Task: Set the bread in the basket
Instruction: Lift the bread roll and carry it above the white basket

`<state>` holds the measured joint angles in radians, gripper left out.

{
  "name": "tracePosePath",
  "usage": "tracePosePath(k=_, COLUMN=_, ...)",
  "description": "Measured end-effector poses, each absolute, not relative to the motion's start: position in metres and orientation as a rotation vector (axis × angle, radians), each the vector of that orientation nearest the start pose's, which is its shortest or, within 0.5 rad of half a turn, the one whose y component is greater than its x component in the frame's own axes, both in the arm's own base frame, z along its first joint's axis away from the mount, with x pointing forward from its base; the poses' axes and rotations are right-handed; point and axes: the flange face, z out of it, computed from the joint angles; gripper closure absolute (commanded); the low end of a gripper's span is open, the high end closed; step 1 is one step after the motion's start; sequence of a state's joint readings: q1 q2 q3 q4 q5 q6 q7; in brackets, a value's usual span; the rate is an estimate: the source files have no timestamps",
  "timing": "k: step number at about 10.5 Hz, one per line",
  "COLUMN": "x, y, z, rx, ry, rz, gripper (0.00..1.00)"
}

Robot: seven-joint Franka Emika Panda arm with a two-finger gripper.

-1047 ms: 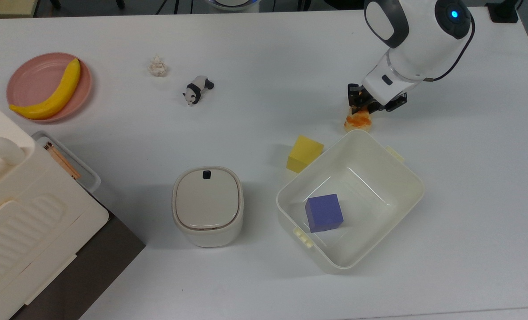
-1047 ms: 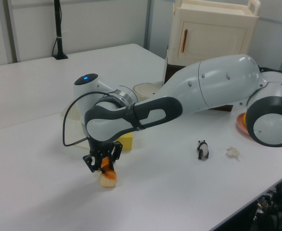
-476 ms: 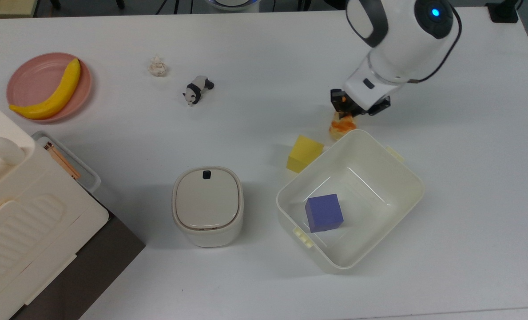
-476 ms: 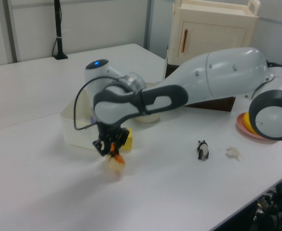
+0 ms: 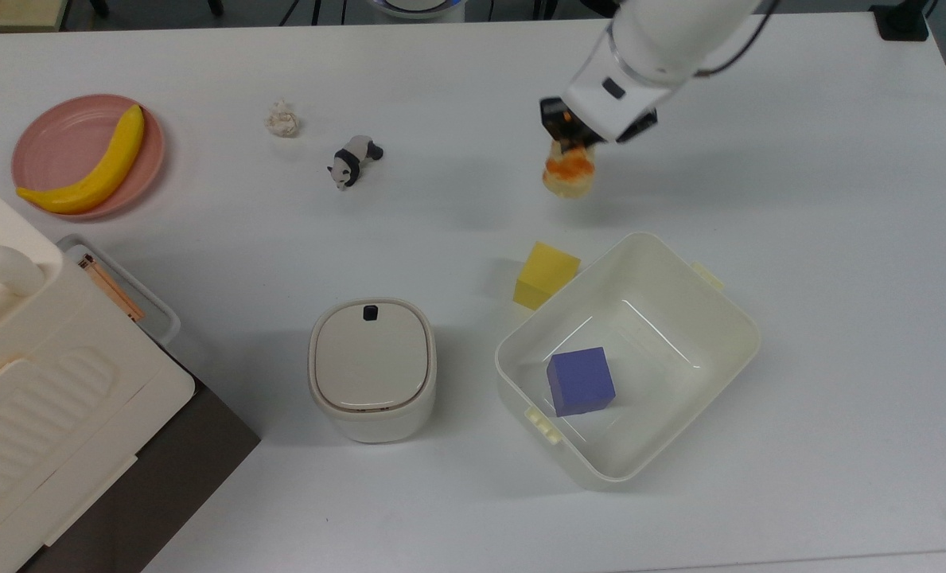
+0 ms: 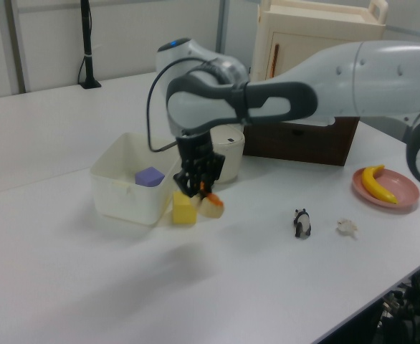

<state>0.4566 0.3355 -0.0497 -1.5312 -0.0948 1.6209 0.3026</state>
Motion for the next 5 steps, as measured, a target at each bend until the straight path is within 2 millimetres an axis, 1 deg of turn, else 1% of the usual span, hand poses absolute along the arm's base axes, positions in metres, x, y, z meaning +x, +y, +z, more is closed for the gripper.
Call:
tracePosePath(k=1, x=0.579, y=0.239, z=0.459, rx=-3.303, ry=-0.23, rz=0.337, gripper=1.0)
tracePosePath(k=2, x=0.576, y=0.238, z=0.467, rx=-3.299, ry=-0.252, rz=0.338, gripper=1.0)
tracePosePath(k=4, x=0.566, y=0.252, z=0.467, rx=-3.293, ry=-0.302, rz=0.365, gripper=1.0)
tracePosePath(k=5, x=0.56, y=0.264, z=0.466, rx=-3.29, ry=-0.339, rz=0.371, gripper=1.0)
